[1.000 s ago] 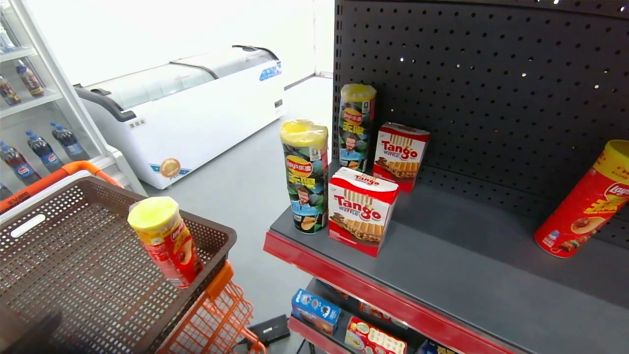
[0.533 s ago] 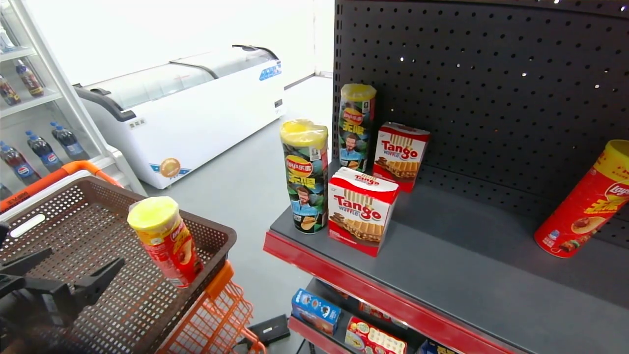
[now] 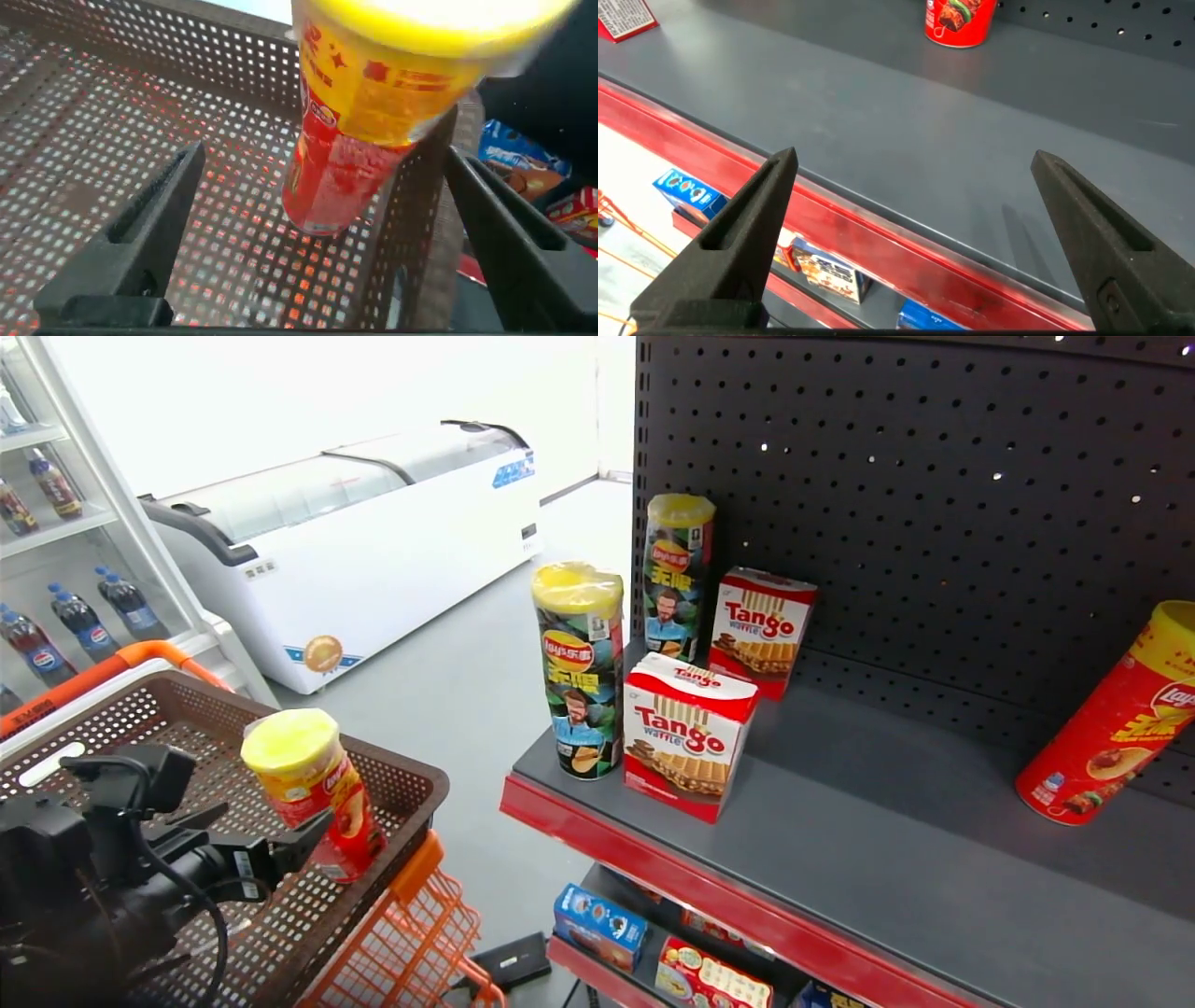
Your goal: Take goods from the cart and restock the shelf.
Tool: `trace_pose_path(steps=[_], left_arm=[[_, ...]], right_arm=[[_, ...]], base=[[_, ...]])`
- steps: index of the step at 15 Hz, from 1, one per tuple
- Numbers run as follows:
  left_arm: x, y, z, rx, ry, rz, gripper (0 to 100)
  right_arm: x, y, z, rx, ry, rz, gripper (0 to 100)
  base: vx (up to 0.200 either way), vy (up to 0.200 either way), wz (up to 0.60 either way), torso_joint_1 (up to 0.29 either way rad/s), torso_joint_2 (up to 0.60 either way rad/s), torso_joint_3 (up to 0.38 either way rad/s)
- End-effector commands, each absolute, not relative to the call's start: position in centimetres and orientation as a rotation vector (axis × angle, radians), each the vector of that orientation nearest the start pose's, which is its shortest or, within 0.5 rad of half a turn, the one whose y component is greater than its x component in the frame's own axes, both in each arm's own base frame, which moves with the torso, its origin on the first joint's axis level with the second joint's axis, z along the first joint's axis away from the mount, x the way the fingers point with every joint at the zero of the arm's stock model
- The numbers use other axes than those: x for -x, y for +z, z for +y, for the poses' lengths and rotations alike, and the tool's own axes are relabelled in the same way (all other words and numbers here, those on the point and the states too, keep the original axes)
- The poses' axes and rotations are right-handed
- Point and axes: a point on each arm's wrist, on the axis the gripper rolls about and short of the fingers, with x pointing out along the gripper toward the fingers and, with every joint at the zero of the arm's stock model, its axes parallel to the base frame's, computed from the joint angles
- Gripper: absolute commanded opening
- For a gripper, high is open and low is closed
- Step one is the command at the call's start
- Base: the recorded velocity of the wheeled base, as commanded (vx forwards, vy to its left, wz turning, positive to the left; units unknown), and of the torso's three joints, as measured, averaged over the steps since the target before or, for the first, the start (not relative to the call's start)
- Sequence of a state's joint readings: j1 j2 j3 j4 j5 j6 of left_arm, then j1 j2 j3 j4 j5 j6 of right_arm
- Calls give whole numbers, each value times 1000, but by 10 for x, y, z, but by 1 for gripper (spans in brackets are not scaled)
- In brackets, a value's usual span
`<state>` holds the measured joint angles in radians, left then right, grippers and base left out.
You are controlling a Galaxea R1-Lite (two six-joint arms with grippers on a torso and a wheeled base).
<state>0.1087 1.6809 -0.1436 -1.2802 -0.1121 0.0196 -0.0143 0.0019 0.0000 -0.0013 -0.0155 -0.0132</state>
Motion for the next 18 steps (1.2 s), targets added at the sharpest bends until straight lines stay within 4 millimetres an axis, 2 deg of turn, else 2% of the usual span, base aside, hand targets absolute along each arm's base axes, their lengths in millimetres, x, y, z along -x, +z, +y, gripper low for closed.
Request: trace_pose_path(steps=[1, 3, 5, 8, 11, 12, 14, 18], left_arm=[[-238, 78, 22, 16, -11, 317, 100], [-250, 79, 24, 14, -10, 294, 100], [-273, 82, 26, 8, -11, 244, 100], [-288, 80, 20, 1, -34, 216, 100], [-294, 75, 13, -2, -60, 224, 100], [-297, 75, 10, -4, -71, 213, 0], [-304, 82, 10, -18, -75, 178, 0], [-302, 86, 9, -97, -86, 168, 0]], right_arm=[[23, 76, 0, 14, -31, 2, 100], [23, 76, 0, 14, -31, 2, 100], [23, 76, 0, 14, -31, 2, 100], [23, 76, 0, 14, -29, 2, 100], [23, 76, 0, 14, -31, 2, 100], [23, 76, 0, 14, -29, 2, 100], [23, 76, 0, 14, -29, 2, 100], [23, 76, 0, 14, -31, 2, 100]], base=[[0, 0, 0, 0, 0, 0], [0, 0, 0, 0, 0, 0], [0, 0, 0, 0, 0, 0], [0, 0, 0, 0, 0, 0], [0, 0, 0, 0, 0, 0], [0, 0, 0, 0, 0, 0], [0, 0, 0, 0, 0, 0], [0, 0, 0, 0, 0, 0]])
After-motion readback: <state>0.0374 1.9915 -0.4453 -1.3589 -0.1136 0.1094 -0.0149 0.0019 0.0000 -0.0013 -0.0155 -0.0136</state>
